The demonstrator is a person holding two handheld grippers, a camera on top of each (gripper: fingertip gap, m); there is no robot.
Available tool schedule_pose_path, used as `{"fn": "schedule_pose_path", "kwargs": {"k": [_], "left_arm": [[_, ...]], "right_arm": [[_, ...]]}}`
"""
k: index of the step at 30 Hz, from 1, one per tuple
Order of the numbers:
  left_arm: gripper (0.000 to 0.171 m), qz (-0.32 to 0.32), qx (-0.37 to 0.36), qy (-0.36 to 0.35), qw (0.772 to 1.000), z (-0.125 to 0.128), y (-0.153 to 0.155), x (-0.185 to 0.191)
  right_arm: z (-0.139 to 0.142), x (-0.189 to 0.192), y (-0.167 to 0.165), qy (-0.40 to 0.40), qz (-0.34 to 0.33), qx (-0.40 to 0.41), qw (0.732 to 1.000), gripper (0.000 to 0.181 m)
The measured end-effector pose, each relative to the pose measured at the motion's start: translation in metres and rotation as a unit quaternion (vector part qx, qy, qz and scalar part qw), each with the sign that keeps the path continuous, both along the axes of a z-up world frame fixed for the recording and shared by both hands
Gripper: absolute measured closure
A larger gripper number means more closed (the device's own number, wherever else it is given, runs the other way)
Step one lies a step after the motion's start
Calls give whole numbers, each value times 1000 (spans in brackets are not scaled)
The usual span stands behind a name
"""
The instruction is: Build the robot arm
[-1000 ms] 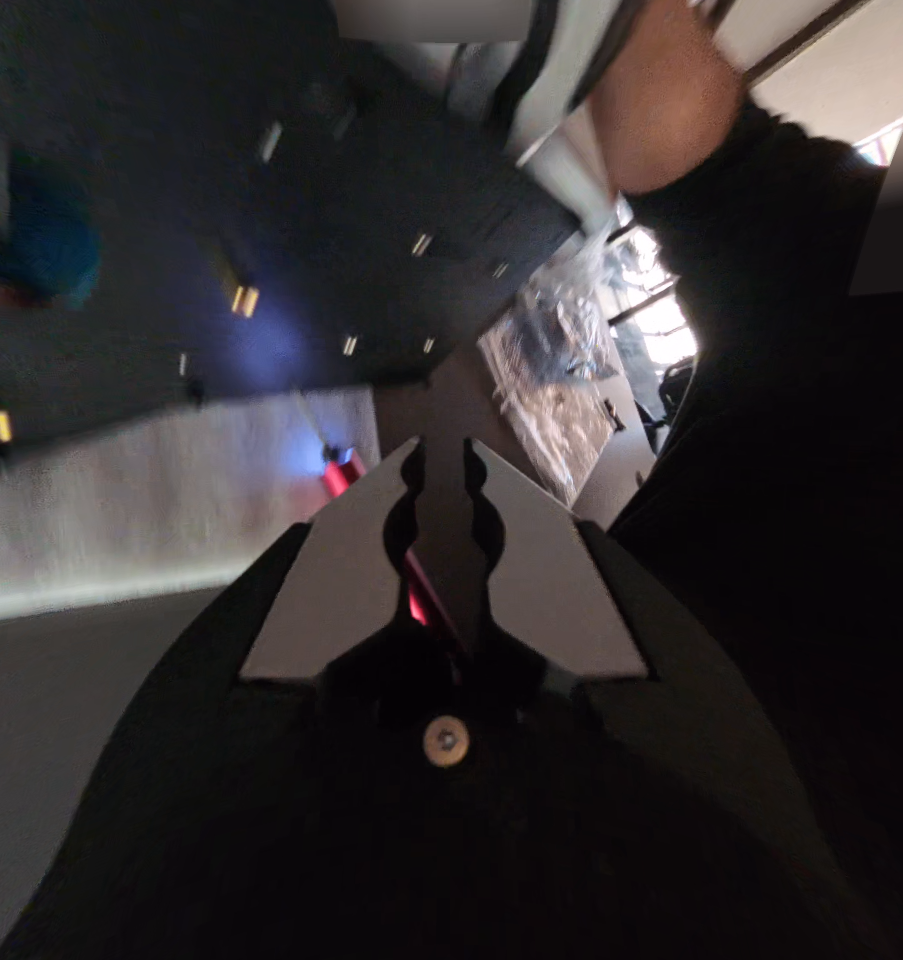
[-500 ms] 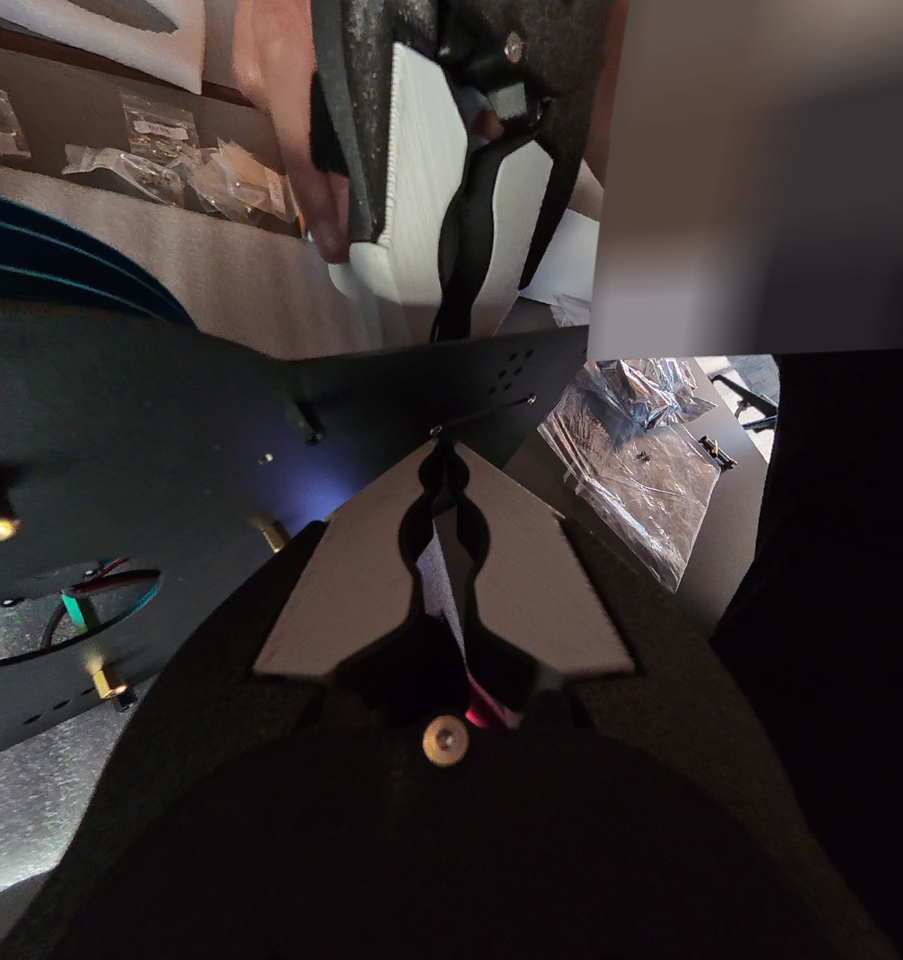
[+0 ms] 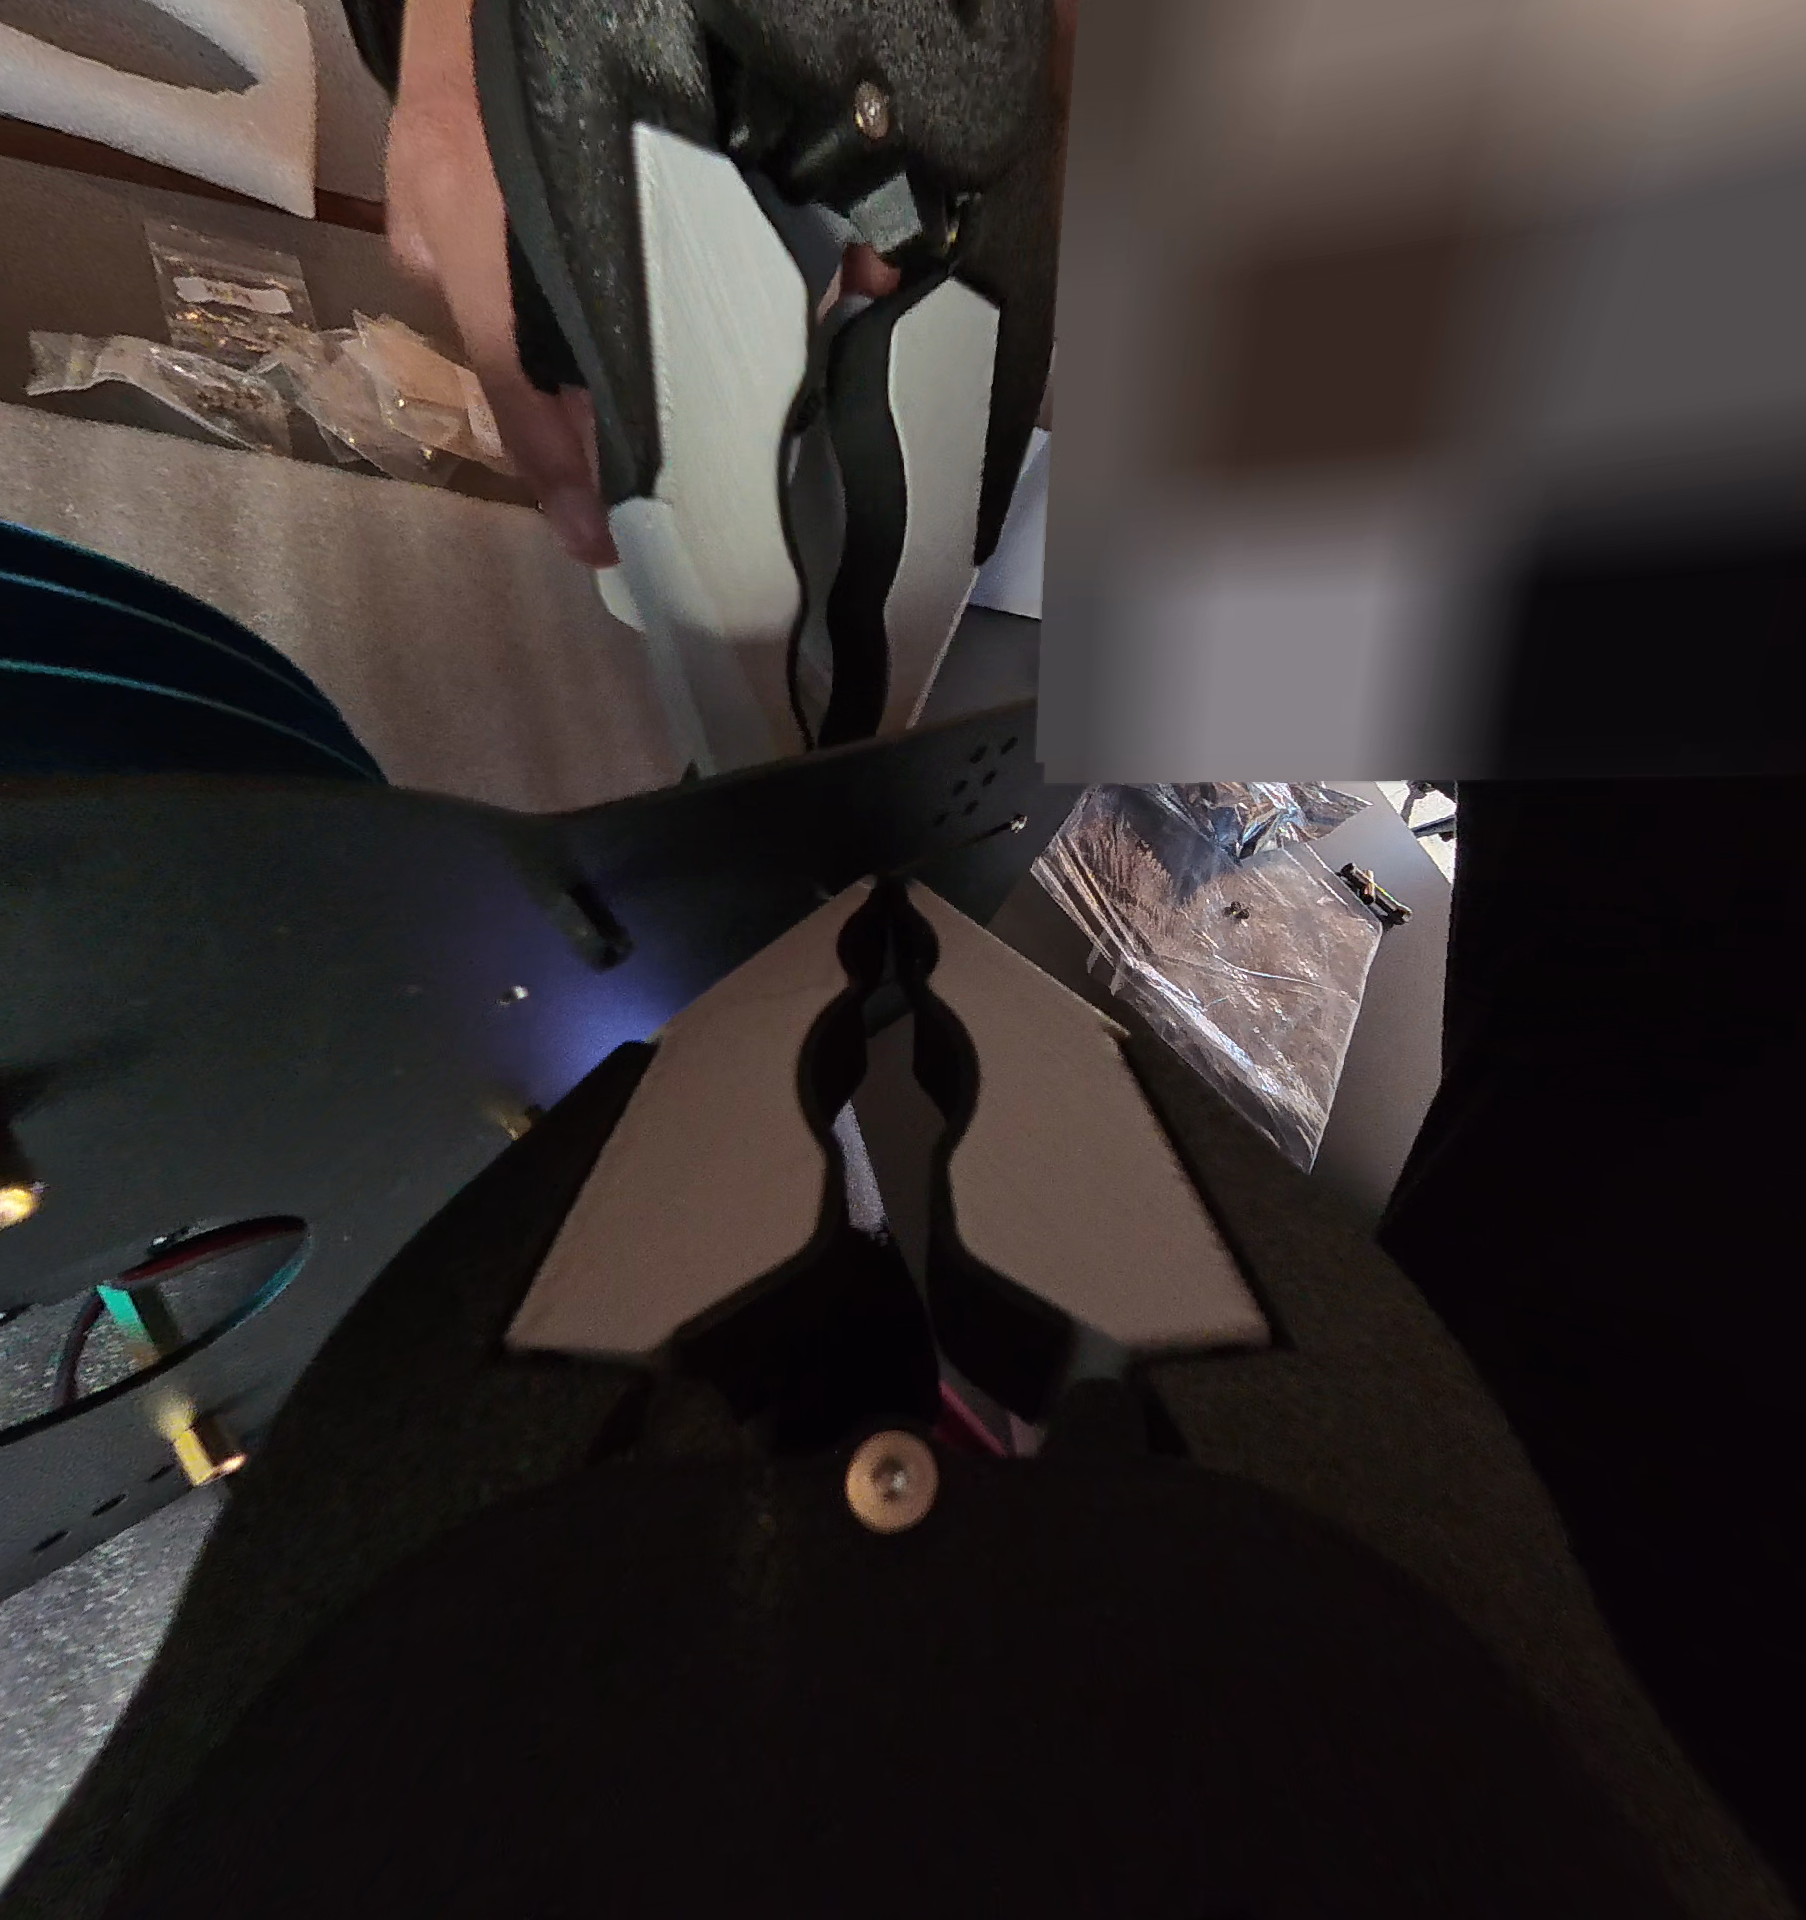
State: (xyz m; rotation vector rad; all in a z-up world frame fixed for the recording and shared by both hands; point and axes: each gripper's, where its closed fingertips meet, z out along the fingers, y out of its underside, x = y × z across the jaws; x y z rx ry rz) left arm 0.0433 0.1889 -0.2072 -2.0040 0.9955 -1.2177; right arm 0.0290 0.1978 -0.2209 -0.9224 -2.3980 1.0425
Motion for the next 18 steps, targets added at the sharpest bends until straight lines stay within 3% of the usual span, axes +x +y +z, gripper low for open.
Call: {"fn": "schedule_pose_path", "kwargs": {"k": [5, 11, 18], "left_arm": [[171, -18, 0, -3, 1000, 0, -8, -1], [171, -4, 49, 28, 998, -4, -3, -1], [171, -1, 44, 24, 999, -3, -1, -1]], "right_arm": [[1, 1, -2, 7, 3, -7, 1000, 175], [0, 0, -1, 0, 6, -9, 1000, 175], [1, -1, 2, 8, -9, 18, 1000, 167]]}}
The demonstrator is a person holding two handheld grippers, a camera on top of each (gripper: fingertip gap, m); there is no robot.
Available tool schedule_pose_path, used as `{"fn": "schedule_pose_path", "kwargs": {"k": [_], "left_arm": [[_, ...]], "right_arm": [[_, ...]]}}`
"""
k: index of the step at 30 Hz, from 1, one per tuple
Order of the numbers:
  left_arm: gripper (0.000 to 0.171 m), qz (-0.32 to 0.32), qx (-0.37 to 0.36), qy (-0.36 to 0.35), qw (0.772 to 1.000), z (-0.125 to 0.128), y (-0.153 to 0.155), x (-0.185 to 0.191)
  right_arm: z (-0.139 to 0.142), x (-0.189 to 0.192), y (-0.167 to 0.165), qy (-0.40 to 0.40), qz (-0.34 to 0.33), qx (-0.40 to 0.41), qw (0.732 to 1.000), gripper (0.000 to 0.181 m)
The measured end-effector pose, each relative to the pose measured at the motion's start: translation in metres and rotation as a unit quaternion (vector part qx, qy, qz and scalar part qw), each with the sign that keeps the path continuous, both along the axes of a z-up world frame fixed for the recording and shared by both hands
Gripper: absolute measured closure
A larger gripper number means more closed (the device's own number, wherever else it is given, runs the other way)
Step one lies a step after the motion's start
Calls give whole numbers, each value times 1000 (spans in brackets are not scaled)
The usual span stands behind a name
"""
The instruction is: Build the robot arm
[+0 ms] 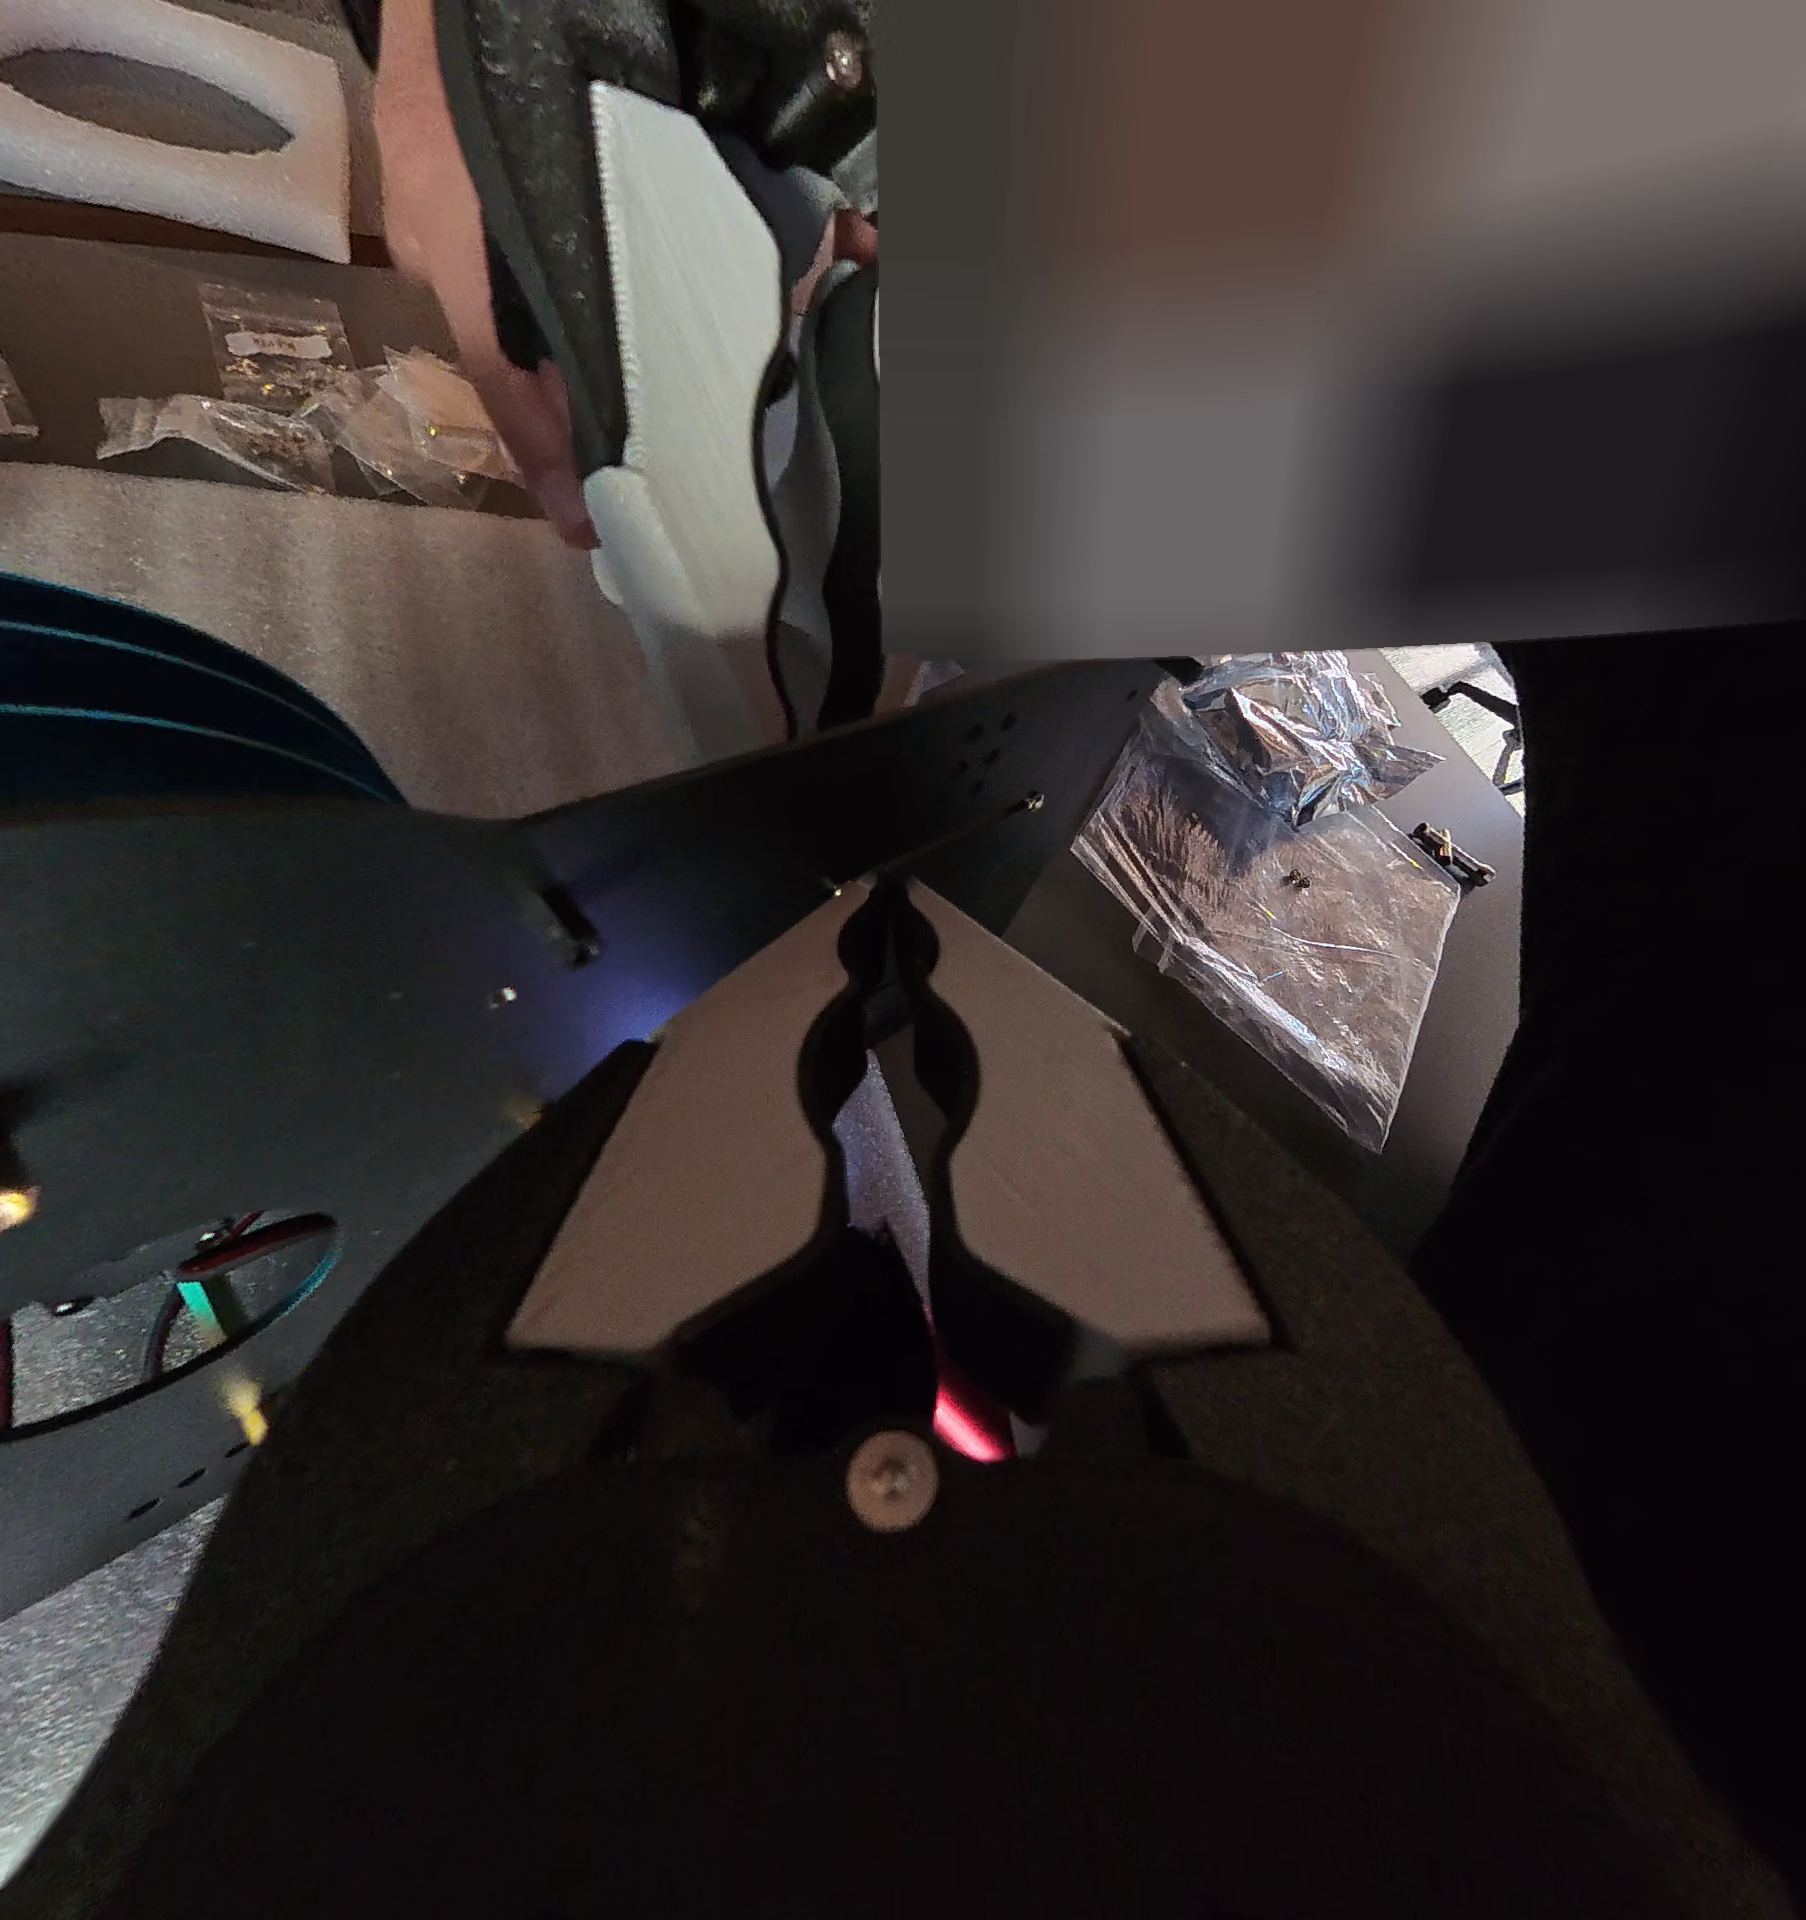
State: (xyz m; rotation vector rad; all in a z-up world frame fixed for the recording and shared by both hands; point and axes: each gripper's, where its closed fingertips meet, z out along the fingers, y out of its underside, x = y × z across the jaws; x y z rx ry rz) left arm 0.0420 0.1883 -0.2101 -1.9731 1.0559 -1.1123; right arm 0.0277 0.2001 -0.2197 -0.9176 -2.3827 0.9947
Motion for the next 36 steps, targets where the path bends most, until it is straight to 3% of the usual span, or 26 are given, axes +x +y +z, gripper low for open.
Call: {"fn": "schedule_pose_path", "kwargs": {"k": [7, 12, 16, 19, 22, 27, 32, 36], "left_arm": [[171, -19, 7, 7, 1000, 0, 0, 2], [171, -45, 20, 16, 999, 0, -1, 3], [171, -56, 34, 29, 997, 0, -1, 4], [171, -51, 37, 30, 998, 0, -1, 3], [171, -46, 36, 23, 998, 0, -1, 2], [171, -41, 21, 4, 999, 2, 1, -1], [171, -58, 17, -2, 998, 2, 0, 0], [171, -69, 15, 3, 997, 2, 0, 1]], "right_arm": [[-1, 1, -2, -5, 23, 14, 1000, 173], [-1, 4, -4, -115, 46, -117, 985, 177], [0, 6, -6, -250, 39, -225, 941, 181], [0, 3, -4, -172, 48, -163, 970, 181], [4, 5, 1, -69, 16, -75, 995, 173], [10, 15, 13, 76, -62, 104, 990, 165], [10, 19, 8, 115, -105, 122, 980, 161], [12, 17, 9, 106, -97, 125, 982, 156]]}}
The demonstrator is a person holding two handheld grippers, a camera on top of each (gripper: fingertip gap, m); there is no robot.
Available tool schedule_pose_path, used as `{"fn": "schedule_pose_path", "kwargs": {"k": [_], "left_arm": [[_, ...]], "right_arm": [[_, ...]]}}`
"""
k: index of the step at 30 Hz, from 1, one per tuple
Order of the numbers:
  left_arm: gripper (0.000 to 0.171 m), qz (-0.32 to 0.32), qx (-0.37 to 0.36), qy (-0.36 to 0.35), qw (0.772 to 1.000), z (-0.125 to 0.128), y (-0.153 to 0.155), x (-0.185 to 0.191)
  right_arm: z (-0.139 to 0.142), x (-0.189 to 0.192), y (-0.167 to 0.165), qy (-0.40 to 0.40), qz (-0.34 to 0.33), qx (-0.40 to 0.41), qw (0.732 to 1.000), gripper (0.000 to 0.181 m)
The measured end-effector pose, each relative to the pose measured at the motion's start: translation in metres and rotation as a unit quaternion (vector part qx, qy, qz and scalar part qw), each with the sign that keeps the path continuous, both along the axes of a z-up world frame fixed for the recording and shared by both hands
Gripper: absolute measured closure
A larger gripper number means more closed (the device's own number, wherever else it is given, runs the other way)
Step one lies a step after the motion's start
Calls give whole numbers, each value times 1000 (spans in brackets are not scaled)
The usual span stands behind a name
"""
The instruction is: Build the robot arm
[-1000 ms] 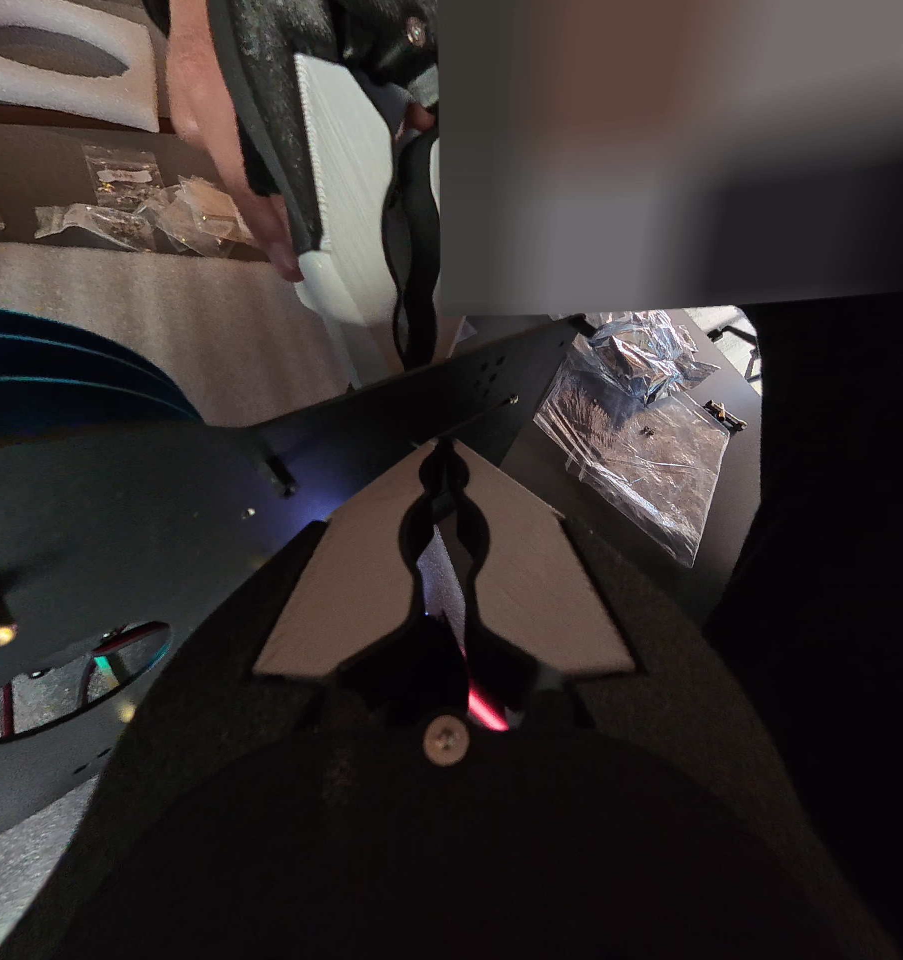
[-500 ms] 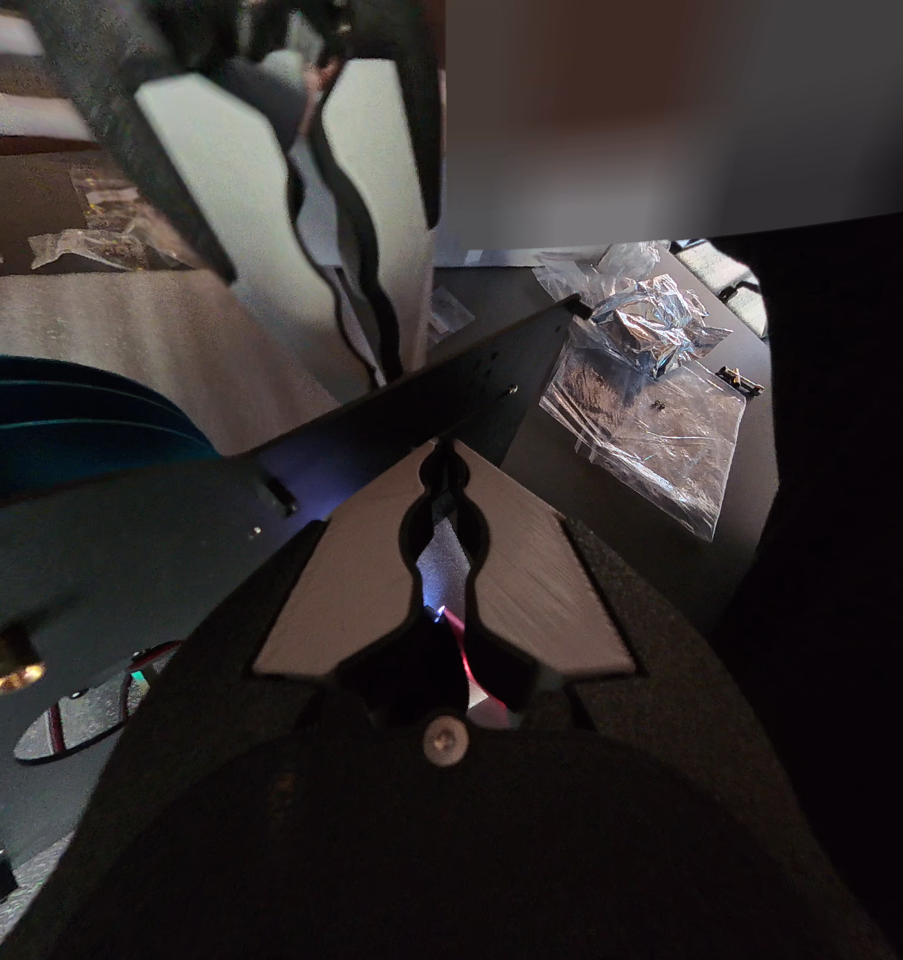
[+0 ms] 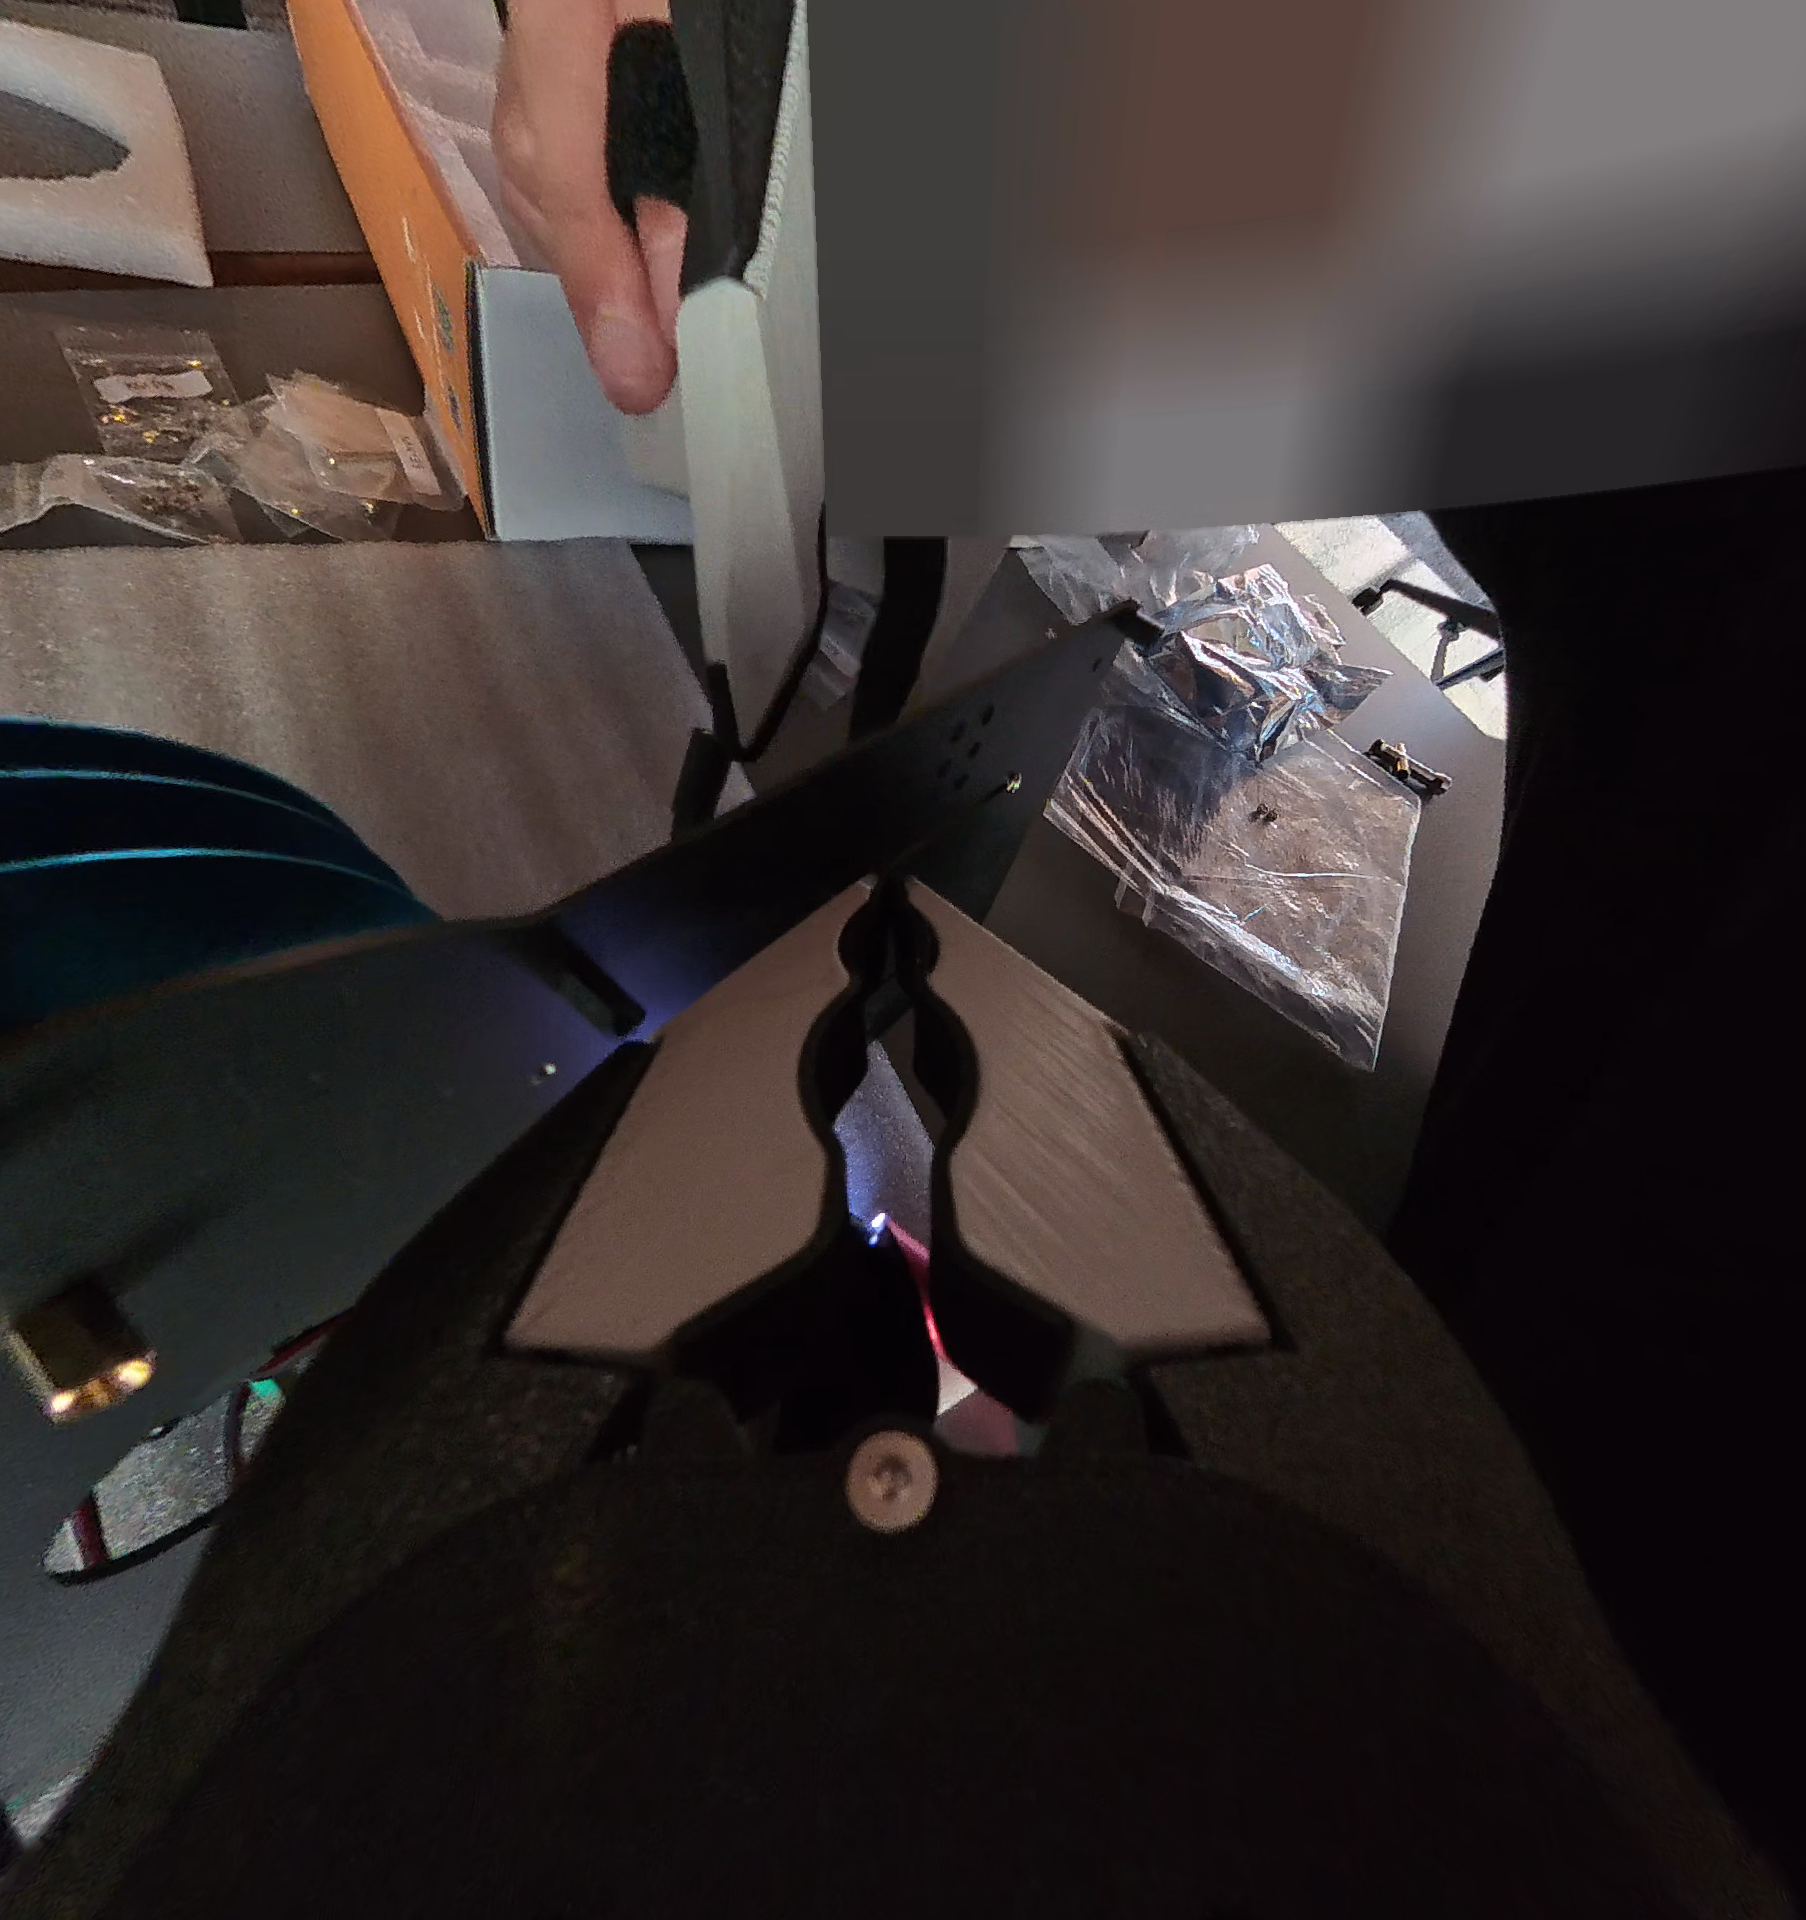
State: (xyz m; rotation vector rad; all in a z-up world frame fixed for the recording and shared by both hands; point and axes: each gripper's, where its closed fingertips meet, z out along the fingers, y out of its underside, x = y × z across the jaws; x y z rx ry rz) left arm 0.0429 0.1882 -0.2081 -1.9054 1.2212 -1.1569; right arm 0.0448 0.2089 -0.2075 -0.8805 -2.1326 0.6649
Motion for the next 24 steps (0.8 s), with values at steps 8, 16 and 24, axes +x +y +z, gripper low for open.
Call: {"fn": "schedule_pose_path", "kwargs": {"k": [8, 16, 24], "left_arm": [[171, 16, 3, -5, 1000, 2, 2, -4], [171, -15, 6, 2, 1000, 0, -4, -10], [171, -12, 14, 8, 1000, -9, 0, -3]], "right_arm": [[-6, -15, -7, -31, 39, -1, 999, 148], [-12, -26, -2, -32, 41, 36, 998, 150], [-10, -27, 0, -26, 33, 35, 998, 150]]}}
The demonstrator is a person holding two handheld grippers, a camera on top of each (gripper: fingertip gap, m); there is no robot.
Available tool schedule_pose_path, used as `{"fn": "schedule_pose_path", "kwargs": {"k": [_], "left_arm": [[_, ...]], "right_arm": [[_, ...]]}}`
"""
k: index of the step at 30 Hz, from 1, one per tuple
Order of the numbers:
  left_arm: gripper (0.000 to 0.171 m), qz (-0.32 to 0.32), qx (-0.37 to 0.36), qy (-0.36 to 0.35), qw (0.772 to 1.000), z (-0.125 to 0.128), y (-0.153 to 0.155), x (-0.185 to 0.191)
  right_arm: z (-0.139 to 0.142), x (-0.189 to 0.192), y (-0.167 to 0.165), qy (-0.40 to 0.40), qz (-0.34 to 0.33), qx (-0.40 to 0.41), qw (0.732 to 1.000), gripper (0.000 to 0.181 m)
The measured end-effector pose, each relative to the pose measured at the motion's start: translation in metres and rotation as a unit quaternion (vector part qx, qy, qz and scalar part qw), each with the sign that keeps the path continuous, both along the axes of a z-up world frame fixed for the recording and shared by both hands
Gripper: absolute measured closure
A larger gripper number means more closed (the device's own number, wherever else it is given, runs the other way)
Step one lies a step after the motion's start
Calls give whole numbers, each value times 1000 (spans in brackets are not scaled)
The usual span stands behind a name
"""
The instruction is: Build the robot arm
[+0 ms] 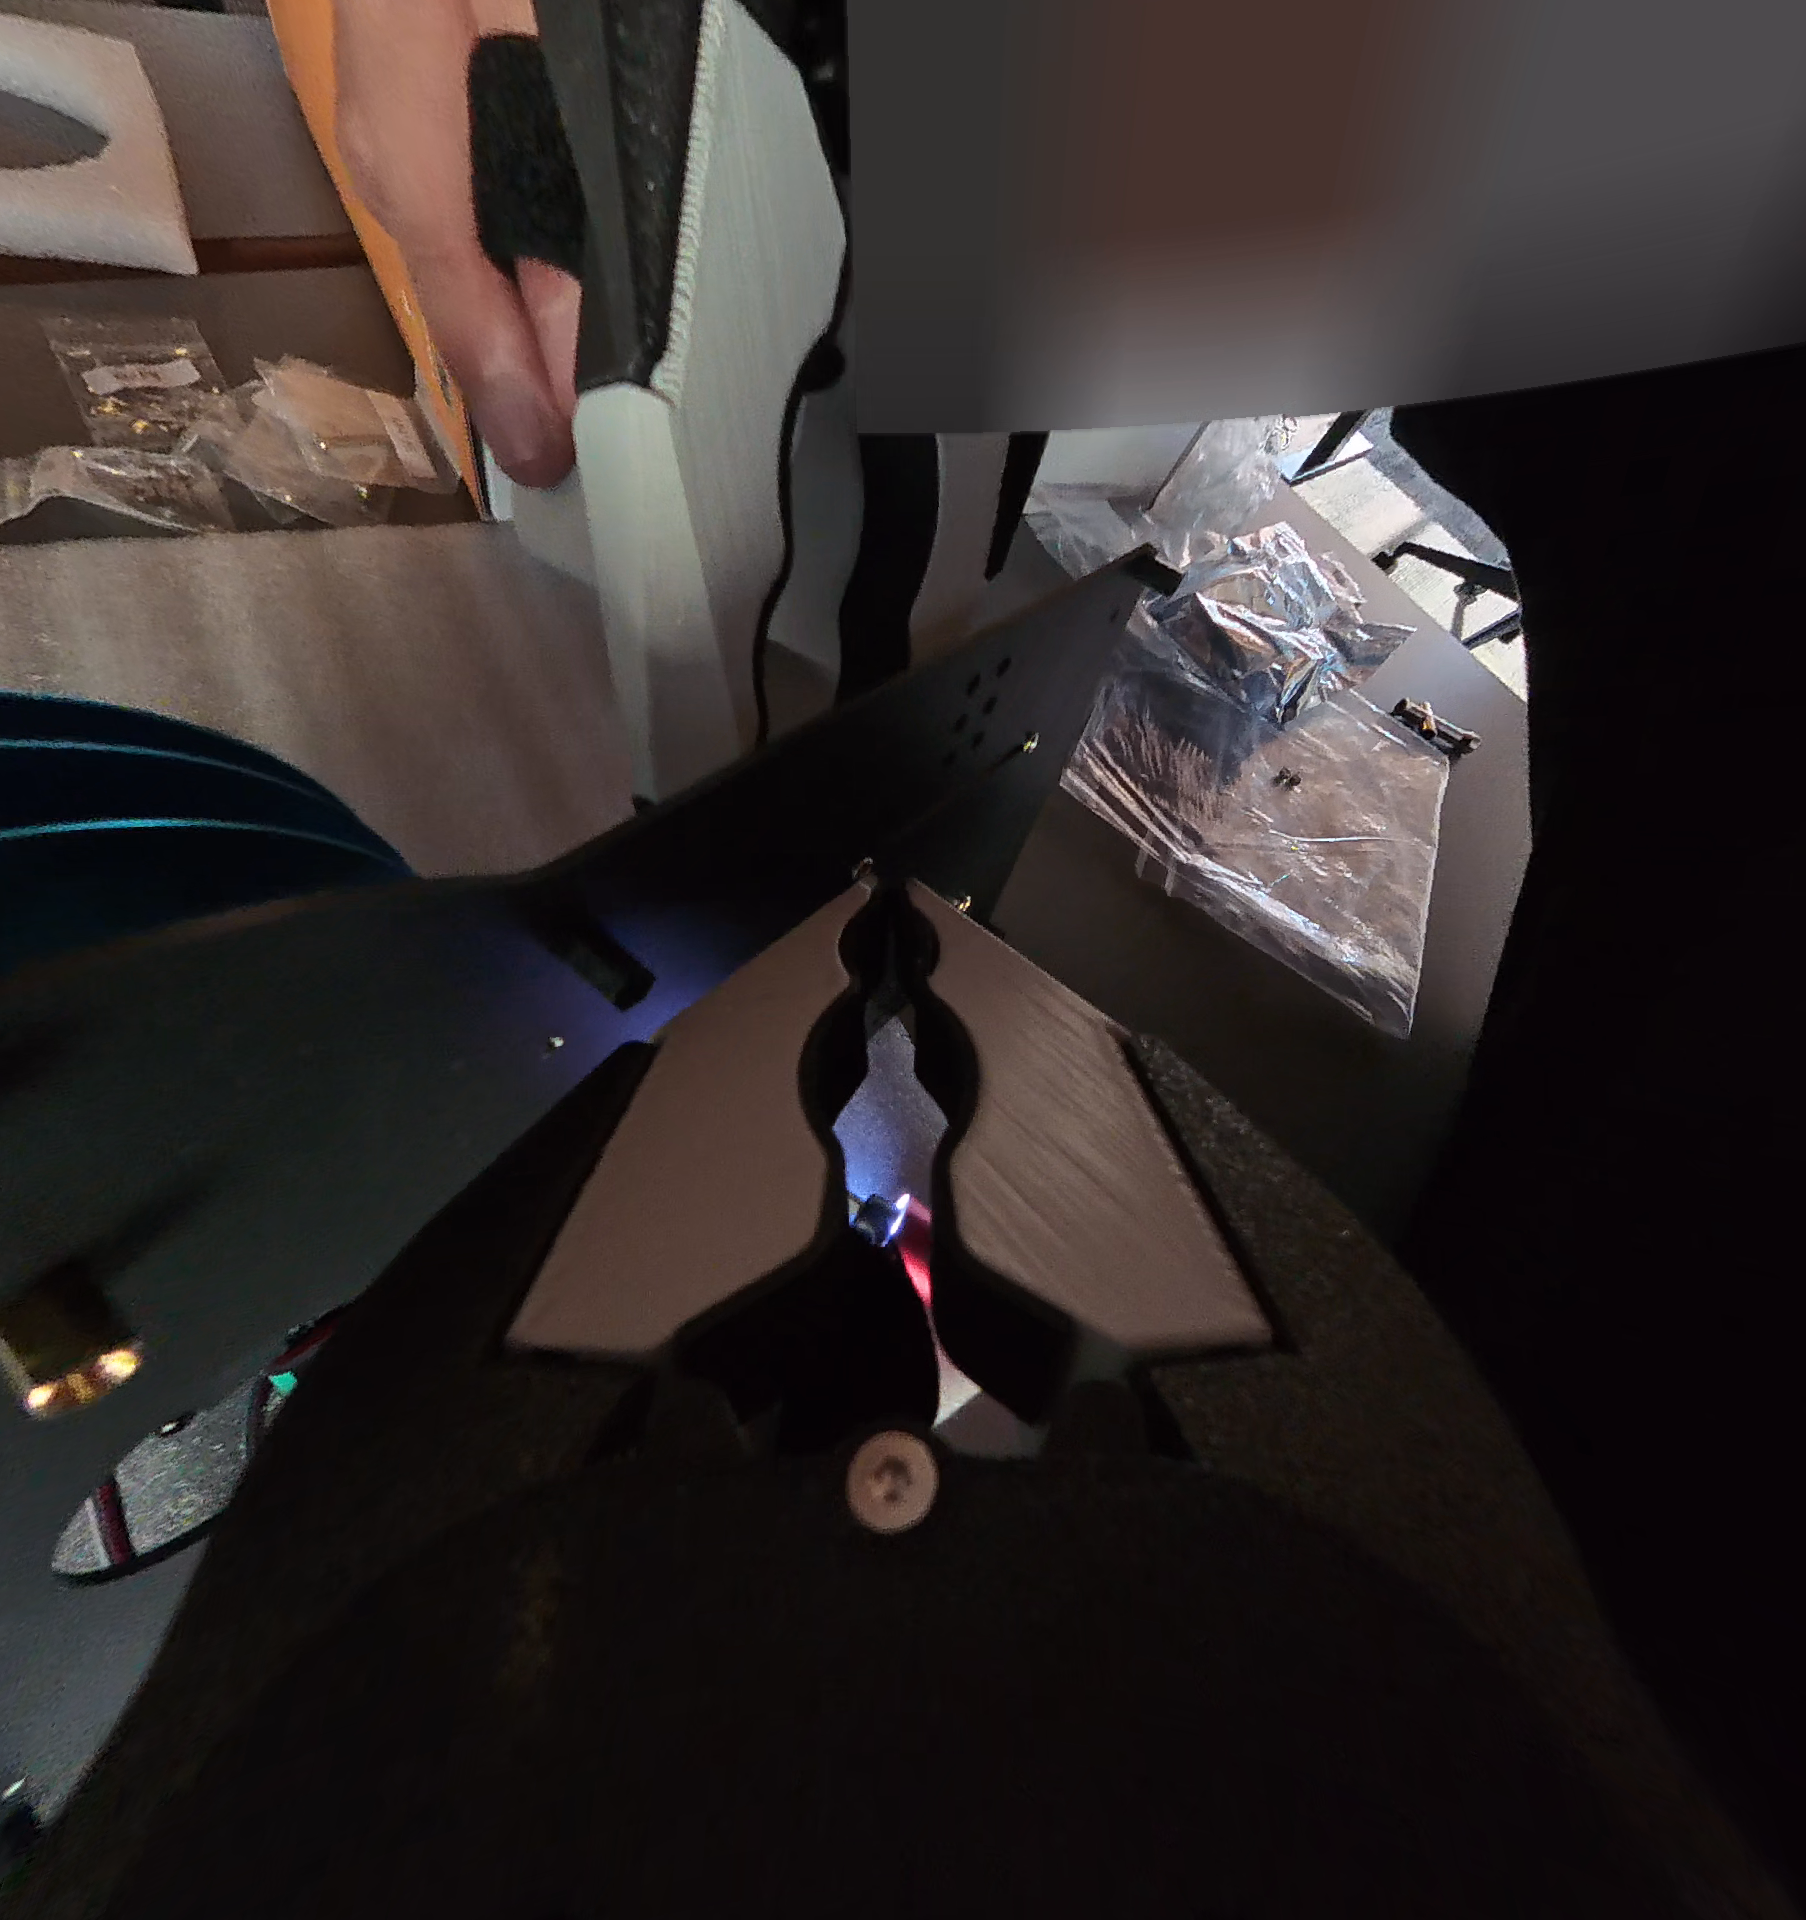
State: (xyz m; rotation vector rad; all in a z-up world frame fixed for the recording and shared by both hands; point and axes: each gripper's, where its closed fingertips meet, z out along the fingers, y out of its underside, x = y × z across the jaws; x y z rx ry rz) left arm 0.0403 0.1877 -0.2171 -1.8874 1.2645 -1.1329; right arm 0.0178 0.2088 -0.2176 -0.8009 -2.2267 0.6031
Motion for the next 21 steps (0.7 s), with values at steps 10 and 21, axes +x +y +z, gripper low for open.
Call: {"fn": "schedule_pose_path", "kwargs": {"k": [10, 21], "left_arm": [[171, -16, -3, 10, 1000, 2, -3, 0], [171, -26, -22, -2, 999, 5, -2, 3]], "right_arm": [[7, 14, 1, -15, -12, 15, 1000, 151], [0, 1, 1, -9, -9, 25, 1000, 149]]}}
